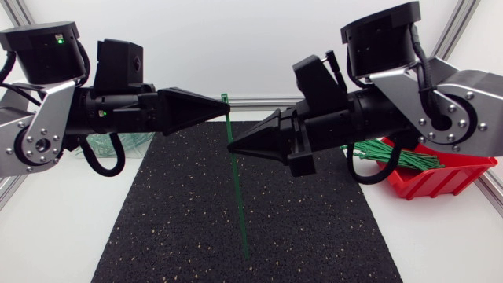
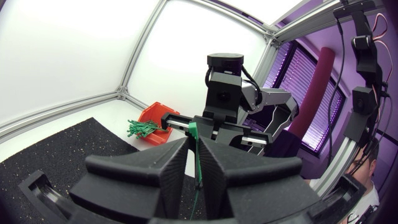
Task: Take a green cable tie from the red box, thread the tail through the head to close it, then place it in the transparent bin on the left.
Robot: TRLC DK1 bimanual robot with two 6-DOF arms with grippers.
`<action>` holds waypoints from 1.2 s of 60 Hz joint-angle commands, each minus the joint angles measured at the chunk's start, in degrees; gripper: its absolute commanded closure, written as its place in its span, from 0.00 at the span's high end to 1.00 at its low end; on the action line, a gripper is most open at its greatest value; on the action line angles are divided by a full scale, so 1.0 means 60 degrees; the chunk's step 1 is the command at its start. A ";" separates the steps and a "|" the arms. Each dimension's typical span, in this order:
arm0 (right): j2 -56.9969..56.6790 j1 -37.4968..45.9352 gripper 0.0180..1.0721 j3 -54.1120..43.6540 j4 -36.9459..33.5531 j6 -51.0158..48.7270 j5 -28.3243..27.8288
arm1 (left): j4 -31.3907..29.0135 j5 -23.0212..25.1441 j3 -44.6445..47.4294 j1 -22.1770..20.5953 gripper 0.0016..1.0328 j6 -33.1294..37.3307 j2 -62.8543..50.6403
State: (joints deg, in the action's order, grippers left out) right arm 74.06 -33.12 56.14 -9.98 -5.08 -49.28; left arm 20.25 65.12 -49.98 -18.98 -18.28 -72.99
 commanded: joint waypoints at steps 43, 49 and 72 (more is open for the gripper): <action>0.0034 0.0189 0.05 -0.0319 0.0418 0.0583 0.0054 | 0.0228 -0.0204 0.0273 -0.0191 0.11 -0.0249 0.0285; 0.0034 0.0203 0.05 -0.0319 0.0418 0.0583 0.0054 | 0.0228 -0.0204 0.0258 -0.0176 0.11 -0.0249 0.0285; -0.0039 0.0247 0.05 -0.0450 0.0931 0.1037 0.0068 | 0.0258 -0.0219 0.0287 -0.0220 0.08 -0.0234 0.0271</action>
State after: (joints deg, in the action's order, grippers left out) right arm 74.06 -32.03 54.70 -5.17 -0.16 -49.06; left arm 20.95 64.03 -49.54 -20.05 -18.28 -72.36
